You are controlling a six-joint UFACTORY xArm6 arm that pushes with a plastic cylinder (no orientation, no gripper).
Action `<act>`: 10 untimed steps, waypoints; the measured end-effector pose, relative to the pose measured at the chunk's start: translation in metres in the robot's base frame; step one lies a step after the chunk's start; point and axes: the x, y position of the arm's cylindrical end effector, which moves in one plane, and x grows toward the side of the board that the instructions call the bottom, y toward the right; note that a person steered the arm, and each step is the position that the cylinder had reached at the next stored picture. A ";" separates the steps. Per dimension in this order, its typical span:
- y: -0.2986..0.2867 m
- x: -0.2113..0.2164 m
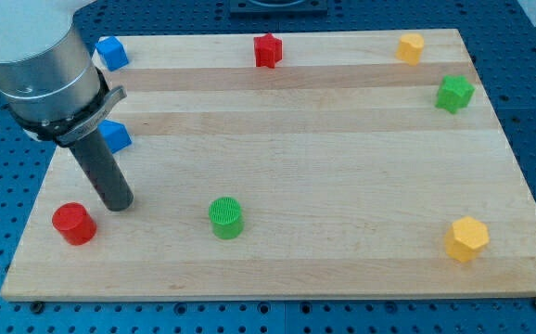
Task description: Slightly push the green star towards up side
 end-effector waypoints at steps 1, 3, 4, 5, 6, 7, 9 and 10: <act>-0.003 -0.003; -0.004 -0.071; -0.004 -0.071; -0.004 -0.071; -0.004 -0.072; -0.006 -0.073; 0.111 -0.120; 0.205 -0.137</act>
